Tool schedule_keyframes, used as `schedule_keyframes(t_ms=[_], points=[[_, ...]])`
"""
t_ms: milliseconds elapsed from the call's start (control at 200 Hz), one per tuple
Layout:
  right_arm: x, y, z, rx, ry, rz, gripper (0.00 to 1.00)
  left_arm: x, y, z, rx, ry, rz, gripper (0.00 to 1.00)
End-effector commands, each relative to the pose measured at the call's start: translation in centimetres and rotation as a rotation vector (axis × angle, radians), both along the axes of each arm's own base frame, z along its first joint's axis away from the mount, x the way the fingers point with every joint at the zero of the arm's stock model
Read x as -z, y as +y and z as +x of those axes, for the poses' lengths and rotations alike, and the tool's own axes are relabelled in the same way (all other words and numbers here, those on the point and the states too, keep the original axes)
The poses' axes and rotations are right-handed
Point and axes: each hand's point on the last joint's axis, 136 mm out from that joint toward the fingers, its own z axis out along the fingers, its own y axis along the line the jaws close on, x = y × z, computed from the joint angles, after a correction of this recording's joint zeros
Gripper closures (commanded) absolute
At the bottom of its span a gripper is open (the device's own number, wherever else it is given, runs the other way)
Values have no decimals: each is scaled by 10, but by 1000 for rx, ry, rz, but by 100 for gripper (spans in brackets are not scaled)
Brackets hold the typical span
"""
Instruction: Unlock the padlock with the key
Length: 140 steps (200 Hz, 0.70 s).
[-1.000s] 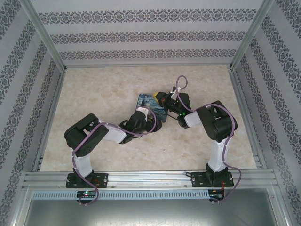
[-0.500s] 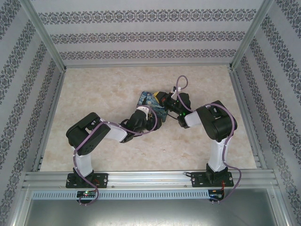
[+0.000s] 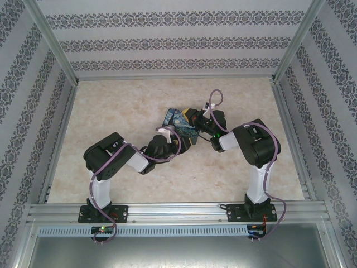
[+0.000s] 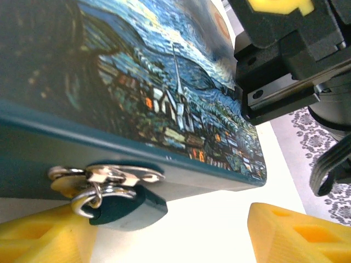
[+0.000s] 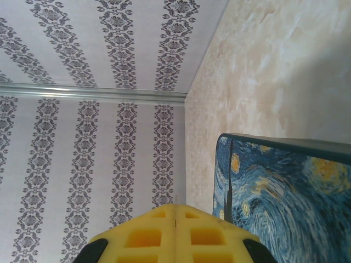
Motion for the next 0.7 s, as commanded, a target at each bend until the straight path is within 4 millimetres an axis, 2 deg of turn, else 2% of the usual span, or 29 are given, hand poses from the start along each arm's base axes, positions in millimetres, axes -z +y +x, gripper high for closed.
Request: schedule_keyframes(t_ms=[0, 105, 345, 694], points=[[53, -8, -8, 10, 123, -73, 100, 9, -10, -19, 66, 84, -61, 29], [54, -8, -7, 10, 125, -71, 100, 3, -9, -19, 55, 85, -101, 29], [58, -7, -7, 11, 131, -69, 100, 2, -4, -15, -15, 118, -185, 29], [61, -7, -7, 12, 136, -65, 100, 20, 7, -6, -134, 171, -214, 29]])
